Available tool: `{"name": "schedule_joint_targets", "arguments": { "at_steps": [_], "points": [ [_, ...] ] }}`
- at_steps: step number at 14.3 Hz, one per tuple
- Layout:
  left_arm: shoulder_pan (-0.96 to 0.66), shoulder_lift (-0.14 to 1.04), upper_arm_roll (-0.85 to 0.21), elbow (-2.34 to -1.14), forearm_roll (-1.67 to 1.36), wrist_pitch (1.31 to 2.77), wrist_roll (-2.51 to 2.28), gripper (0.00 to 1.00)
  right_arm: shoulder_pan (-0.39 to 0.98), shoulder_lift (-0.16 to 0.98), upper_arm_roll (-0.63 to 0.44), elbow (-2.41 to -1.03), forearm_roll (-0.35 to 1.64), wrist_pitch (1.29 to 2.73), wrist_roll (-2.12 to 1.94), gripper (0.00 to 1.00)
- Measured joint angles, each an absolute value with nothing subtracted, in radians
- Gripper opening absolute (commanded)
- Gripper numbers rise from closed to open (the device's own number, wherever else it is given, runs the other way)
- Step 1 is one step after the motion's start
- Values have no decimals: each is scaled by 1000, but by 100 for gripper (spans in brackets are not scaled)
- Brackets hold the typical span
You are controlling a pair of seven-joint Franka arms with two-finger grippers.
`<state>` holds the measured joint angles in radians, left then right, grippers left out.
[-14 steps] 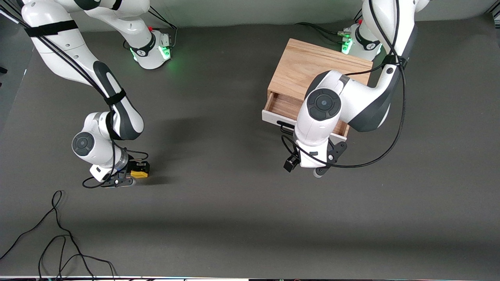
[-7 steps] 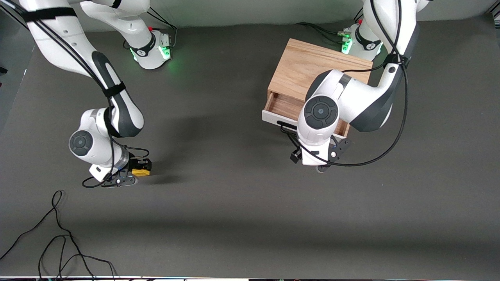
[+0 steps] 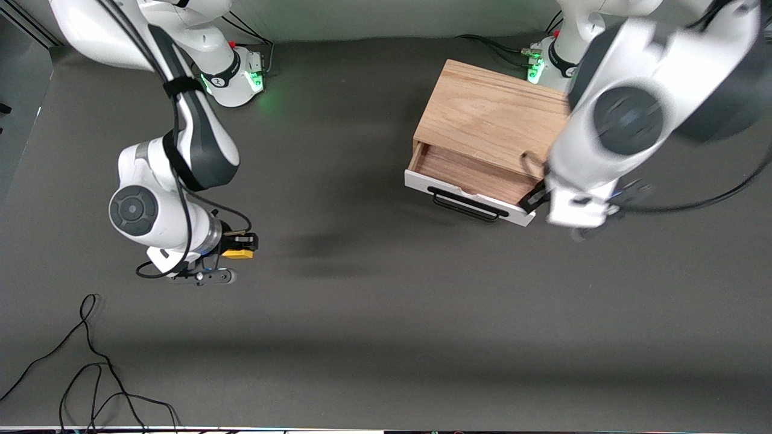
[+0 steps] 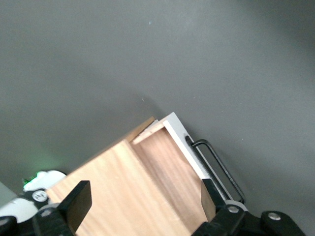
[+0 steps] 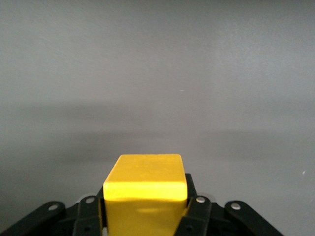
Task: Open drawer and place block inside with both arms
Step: 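Carry the cube with the right gripper while the left gripper withdraws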
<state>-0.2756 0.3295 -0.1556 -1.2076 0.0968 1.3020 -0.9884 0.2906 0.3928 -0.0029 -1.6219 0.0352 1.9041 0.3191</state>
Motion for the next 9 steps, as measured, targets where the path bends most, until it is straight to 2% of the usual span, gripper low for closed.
{"name": "schedule_joint_targets", "arguments": {
  "at_steps": [4, 7, 9],
  "points": [
    [-192, 230, -154, -1200, 96, 1292, -689, 99, 414, 401, 4, -1449, 97, 1789, 586, 13],
    [-116, 182, -152, -1212, 92, 1298, -444, 99, 580, 433, 8, -1336, 107, 1781, 844, 13],
    [-56, 167, -151, -1233, 43, 1333, -330, 99, 684, 495, 8, -1236, 107, 1785, 994, 13]
  ]
}}
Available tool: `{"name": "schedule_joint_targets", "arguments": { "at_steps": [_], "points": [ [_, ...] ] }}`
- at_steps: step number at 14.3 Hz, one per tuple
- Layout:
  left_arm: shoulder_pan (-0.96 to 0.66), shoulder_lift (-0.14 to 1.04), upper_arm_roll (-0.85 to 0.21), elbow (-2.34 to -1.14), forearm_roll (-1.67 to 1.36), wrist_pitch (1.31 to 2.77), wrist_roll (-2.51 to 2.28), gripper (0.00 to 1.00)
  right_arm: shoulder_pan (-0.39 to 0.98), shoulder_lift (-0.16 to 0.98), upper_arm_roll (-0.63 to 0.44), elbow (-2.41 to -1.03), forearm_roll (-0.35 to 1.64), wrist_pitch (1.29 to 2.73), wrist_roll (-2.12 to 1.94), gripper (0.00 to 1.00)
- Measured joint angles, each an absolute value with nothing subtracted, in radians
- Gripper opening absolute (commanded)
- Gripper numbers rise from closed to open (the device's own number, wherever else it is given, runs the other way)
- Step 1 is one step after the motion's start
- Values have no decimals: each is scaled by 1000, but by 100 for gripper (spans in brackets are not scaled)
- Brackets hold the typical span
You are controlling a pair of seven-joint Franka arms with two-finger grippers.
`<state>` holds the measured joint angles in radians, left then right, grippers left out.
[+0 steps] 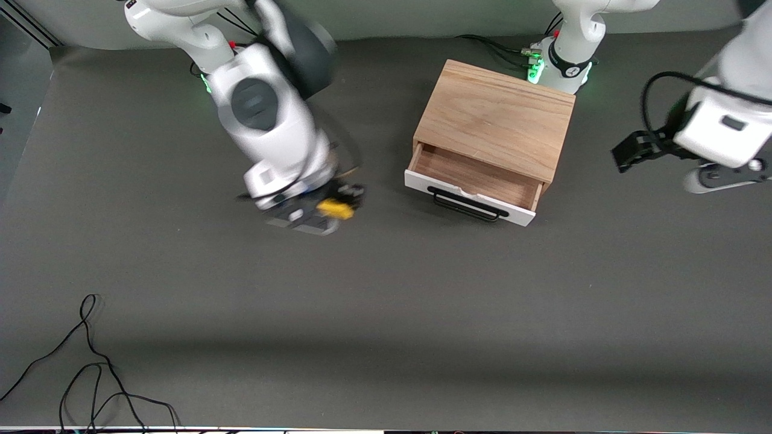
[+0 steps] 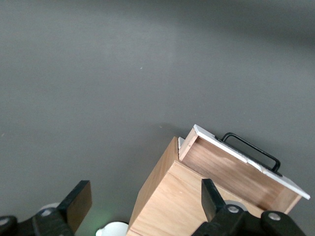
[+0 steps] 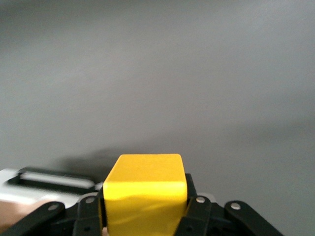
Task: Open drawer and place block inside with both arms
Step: 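Carry the cube with the right gripper while the left gripper withdraws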
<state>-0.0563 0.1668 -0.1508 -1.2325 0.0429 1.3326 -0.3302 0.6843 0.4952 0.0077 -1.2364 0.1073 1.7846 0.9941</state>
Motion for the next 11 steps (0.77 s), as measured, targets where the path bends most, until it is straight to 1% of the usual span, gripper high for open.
{"name": "schedule_joint_targets", "arguments": {
  "at_steps": [2, 4, 8, 9, 11],
  "points": [
    [17, 161, -150, -1273, -5, 1387, -213, 99, 764, 573, 7, -1144, 107, 1795, 1107, 13],
    [53, 152, -149, -1338, -19, 1457, -146, 99, 819, 638, 5, -1101, 107, 1837, 1182, 13],
    [51, 69, -163, -1558, -20, 1646, -98, 99, 917, 722, 3, -1082, 75, 1865, 1282, 13],
    [48, 50, -166, -1592, -20, 1661, -98, 99, 941, 734, 2, -1081, 69, 1866, 1307, 13],
    [44, 26, -173, -1610, -19, 1653, -98, 99, 977, 749, 0, -1079, 51, 1866, 1344, 13]
  ]
}}
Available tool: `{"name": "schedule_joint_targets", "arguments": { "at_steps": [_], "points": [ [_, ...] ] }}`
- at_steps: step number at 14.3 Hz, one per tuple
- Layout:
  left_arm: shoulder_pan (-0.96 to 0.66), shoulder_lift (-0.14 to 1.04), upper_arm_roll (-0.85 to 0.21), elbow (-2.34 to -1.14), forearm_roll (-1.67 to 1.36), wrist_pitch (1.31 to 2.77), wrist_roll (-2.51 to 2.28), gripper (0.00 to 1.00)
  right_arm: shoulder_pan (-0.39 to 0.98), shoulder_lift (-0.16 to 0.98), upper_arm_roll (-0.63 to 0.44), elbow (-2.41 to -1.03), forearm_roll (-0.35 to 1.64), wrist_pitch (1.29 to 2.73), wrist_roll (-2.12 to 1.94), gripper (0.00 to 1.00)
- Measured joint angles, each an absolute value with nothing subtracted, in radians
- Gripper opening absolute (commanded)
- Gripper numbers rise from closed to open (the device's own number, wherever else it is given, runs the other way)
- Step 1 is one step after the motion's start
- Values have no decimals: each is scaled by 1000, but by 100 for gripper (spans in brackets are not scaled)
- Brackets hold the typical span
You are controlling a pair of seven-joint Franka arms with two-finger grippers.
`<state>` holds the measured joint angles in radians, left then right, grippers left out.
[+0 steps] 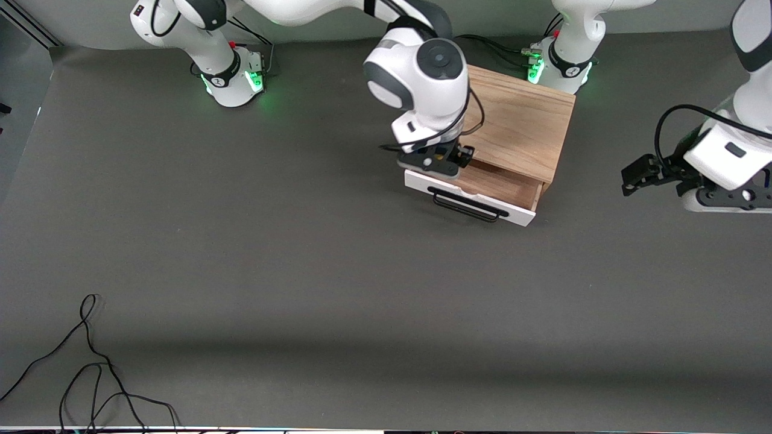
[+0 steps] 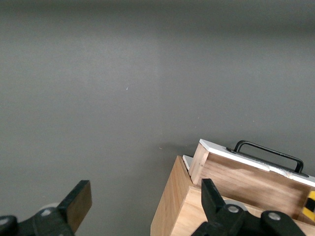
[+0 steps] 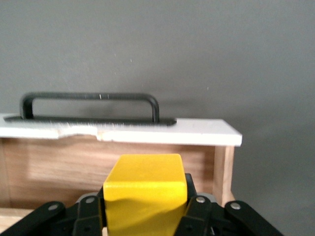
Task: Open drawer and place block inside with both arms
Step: 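Carry the cube with the right gripper while the left gripper withdraws, then lower the cube into the open drawer and open the right gripper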
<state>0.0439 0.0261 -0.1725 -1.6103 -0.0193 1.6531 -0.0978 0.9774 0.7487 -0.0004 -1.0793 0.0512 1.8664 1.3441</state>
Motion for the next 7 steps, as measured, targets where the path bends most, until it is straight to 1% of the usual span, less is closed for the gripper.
{"name": "schedule_joint_targets", "arguments": {
  "at_steps": [3, 7],
  "points": [
    [43, 3, -177, -1612, -5, 1584, -98, 99, 986, 763, -5, -1078, 36, 1866, 1361, 13],
    [43, -1, -177, -1607, -1, 1525, -95, 99, 988, 777, -6, -1078, 36, 1866, 1361, 13]
  ]
}}
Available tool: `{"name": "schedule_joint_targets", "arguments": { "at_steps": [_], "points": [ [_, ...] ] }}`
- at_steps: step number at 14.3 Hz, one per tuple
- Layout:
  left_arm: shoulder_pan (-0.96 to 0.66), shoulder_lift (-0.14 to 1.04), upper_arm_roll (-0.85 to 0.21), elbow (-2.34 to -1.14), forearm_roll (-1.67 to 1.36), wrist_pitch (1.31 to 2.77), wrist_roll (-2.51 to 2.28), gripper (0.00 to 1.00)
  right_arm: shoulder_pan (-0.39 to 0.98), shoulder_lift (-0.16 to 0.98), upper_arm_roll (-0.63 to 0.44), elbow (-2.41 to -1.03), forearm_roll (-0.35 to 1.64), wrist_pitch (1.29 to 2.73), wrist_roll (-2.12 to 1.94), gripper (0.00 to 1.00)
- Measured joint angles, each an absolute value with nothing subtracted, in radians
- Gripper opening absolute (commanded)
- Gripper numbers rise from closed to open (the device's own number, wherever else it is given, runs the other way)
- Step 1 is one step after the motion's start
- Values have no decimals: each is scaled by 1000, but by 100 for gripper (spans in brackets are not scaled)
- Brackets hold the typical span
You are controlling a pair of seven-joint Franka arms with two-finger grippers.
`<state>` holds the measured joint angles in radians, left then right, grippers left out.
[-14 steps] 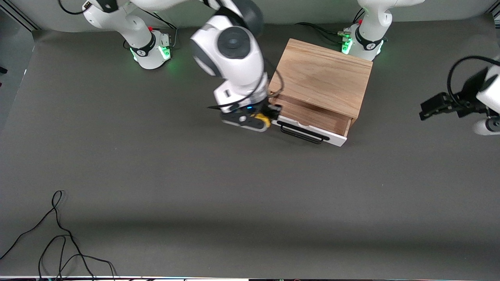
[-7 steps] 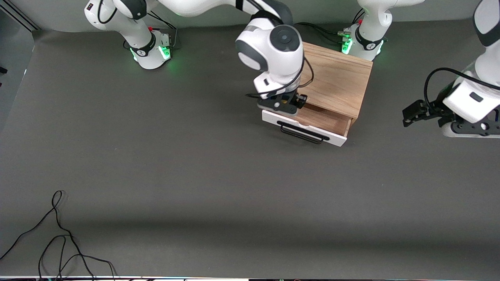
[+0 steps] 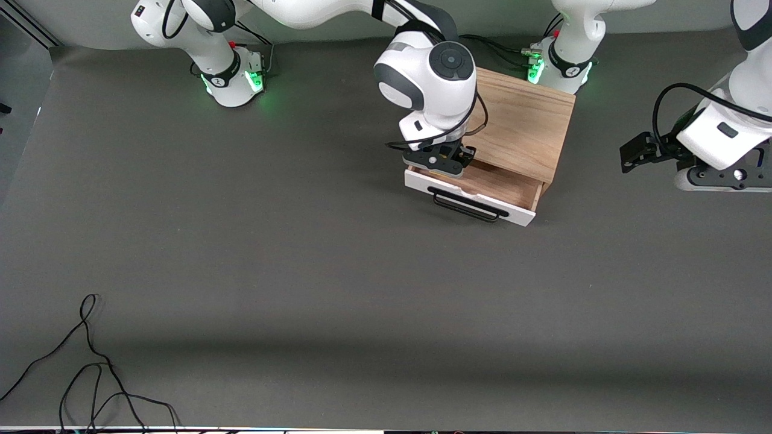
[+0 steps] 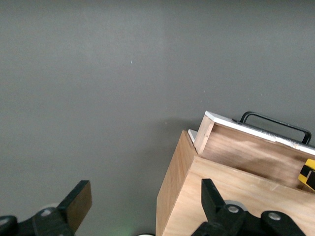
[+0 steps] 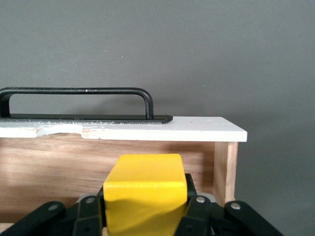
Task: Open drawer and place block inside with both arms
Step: 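Lower the cube into the open drawer and open the right gripper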
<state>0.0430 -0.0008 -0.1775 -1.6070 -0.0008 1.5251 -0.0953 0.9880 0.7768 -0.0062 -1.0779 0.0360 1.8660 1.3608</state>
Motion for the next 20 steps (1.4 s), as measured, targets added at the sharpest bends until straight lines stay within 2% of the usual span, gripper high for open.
{"name": "schedule_joint_targets", "arguments": {
  "at_steps": [9, 13, 16, 17, 18, 19, 20],
  "points": [
    [18, 1, -172, -1566, 6, 1493, -92, 99, 994, 823, -6, -1074, 14, 1905, 1361, 16],
    [-92, 1, -88, -1560, 28, 1486, -92, 99, 996, 842, -6, -1067, 3, 1935, 1361, 25],
    [-97, 1, -63, -1562, 29, 1486, -89, 99, 997, 844, -6, -1066, 2, 1948, 1361, 31],
    [-97, 1, -60, -1563, 29, 1486, -88, 99, 997, 844, -6, -1066, 2, 1948, 1361, 36],
    [-97, 2, -59, -1563, 29, 1485, -88, 99, 997, 844, -6, -1066, 1, 1948, 1363, 47],
    [-97, 3, -59, -1563, 29, 1485, -88, 99, 997, 844, -6, -1066, 1, 1948, 1366, 84],
    [-97, 5, -59, -1563, 29, 1485, -88, 99, 997, 844, -6, -1066, 1, 1949, 1372, 100]
  ]
}}
